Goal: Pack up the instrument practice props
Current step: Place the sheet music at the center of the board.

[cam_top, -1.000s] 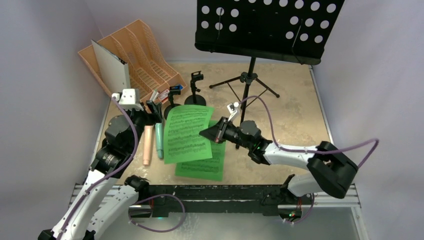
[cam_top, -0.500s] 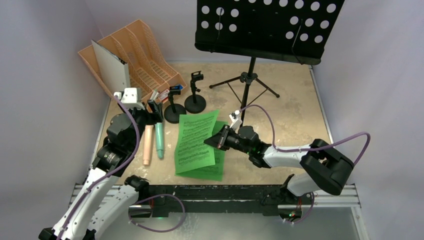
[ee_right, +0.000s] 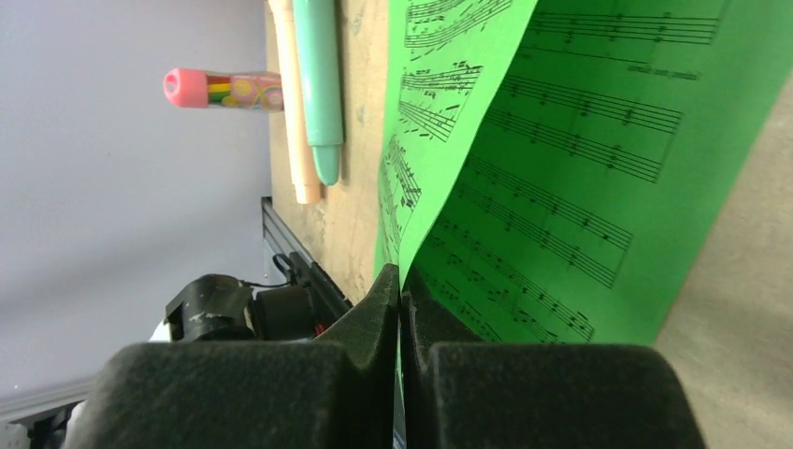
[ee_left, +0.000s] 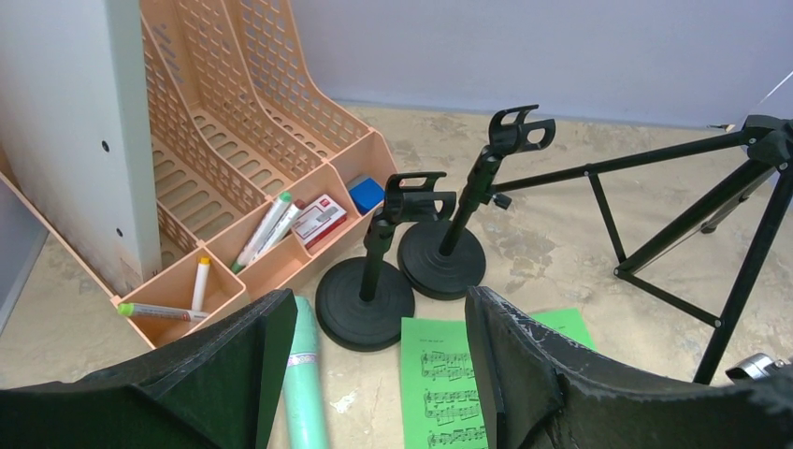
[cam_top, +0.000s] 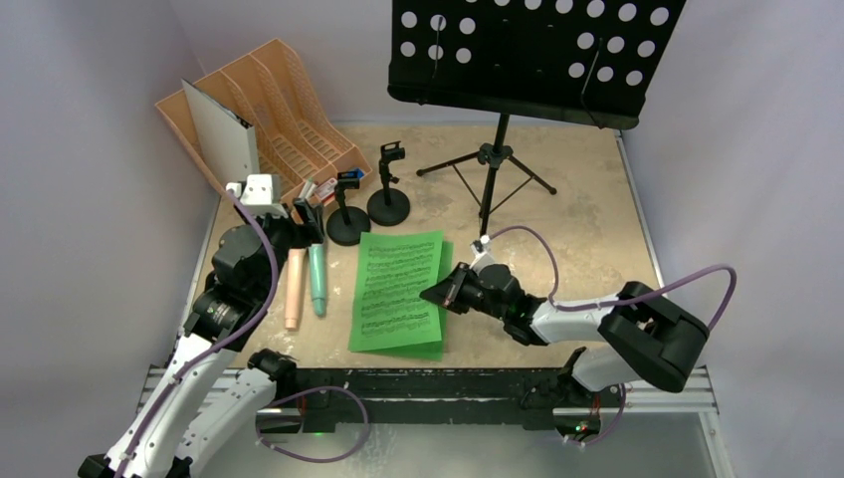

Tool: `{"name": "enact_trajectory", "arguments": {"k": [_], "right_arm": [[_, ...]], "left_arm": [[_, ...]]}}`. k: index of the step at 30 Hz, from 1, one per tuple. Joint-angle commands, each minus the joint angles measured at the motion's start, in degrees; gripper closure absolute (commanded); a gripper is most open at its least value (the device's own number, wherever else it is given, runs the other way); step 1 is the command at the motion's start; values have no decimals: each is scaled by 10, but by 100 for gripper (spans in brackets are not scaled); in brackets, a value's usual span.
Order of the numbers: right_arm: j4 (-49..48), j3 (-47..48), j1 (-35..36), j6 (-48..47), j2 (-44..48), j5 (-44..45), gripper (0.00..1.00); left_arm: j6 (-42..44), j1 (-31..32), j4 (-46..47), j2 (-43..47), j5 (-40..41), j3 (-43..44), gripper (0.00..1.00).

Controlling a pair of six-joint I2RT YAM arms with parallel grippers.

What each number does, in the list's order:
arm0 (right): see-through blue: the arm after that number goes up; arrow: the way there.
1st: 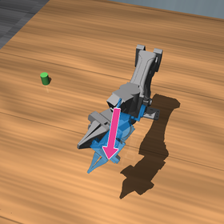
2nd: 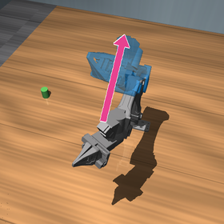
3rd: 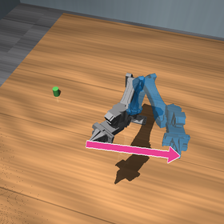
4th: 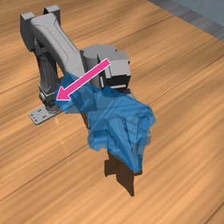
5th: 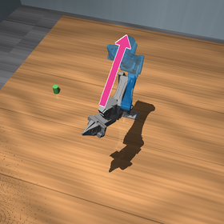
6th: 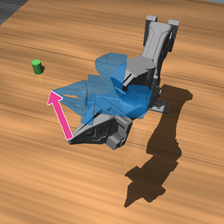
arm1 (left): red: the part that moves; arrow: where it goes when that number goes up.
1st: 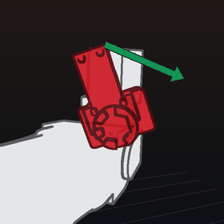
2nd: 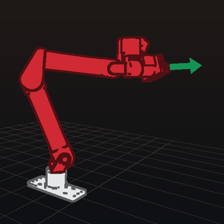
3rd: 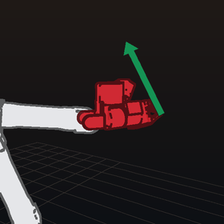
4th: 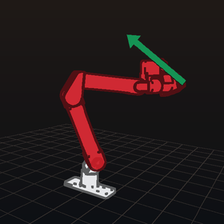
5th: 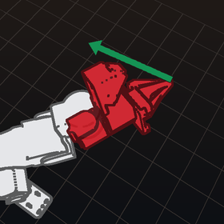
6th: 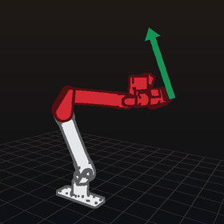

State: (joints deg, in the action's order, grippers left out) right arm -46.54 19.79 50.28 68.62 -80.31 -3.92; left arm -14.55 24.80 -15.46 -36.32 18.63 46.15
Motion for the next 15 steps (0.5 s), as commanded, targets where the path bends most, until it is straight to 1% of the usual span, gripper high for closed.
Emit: {"name": "enact_trajectory", "arguments": {"k": [1, 4, 12, 13, 15], "right_arm": [[-8, -15, 6, 21, 28, 54, 100], [-9, -18, 6, 22, 28, 66, 100], [-17, -4, 9, 25, -6, 49, 100], [-14, -1, 10, 25, -9, 46, 98], [-4, 4, 11, 24, -14, 41, 89]], "left_arm": [[-13, -5, 21, 0, -7, -1, 31], [-14, -5, 23, -3, -9, -1, 31], [-15, -7, 23, -3, -12, -2, 31], [-15, -7, 23, -3, -13, -2, 31], [-15, -7, 22, -3, -14, -2, 31]]}}
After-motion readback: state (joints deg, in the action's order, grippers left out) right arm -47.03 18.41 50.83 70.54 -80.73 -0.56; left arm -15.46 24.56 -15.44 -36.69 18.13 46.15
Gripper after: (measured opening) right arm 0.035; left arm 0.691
